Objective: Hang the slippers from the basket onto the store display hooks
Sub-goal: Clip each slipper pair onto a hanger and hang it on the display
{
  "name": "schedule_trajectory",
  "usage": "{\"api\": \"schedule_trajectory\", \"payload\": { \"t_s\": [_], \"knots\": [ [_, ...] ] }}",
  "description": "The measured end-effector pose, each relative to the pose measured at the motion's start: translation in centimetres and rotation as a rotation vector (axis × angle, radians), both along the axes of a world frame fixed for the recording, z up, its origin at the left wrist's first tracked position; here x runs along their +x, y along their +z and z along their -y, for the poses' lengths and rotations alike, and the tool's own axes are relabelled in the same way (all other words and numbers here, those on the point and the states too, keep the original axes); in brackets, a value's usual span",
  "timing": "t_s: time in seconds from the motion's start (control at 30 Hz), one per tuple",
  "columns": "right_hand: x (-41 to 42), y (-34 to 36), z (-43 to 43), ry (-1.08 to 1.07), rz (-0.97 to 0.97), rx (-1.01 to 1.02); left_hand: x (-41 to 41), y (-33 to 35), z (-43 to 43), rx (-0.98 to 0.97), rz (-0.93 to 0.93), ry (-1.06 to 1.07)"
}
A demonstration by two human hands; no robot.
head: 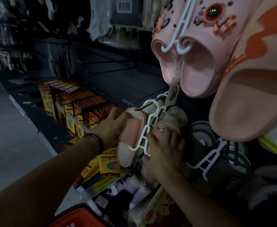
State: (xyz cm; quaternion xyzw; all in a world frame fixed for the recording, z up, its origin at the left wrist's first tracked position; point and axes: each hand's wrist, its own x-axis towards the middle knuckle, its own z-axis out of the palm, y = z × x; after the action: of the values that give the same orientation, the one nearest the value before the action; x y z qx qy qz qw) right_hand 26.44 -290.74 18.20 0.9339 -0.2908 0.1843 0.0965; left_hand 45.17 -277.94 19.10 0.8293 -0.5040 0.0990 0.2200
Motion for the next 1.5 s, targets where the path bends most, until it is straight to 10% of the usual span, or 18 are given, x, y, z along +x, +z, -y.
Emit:
{"api": "schedule_trajectory", "payload": {
  "t_s": [0.93, 1.5],
  "knots": [
    [-7.2, -0.6, -2.7, 0.182, 0.073, 0.274, -8.2, -1.4, -2.0, -0.028, -0.223, 0.197],
    [-23.7, 14.1, -7.8, 0.262, 0.288, 0.529, -29.6, 13.8, -6.5, -0.123, -0.276, -0.112]
  ]
}}
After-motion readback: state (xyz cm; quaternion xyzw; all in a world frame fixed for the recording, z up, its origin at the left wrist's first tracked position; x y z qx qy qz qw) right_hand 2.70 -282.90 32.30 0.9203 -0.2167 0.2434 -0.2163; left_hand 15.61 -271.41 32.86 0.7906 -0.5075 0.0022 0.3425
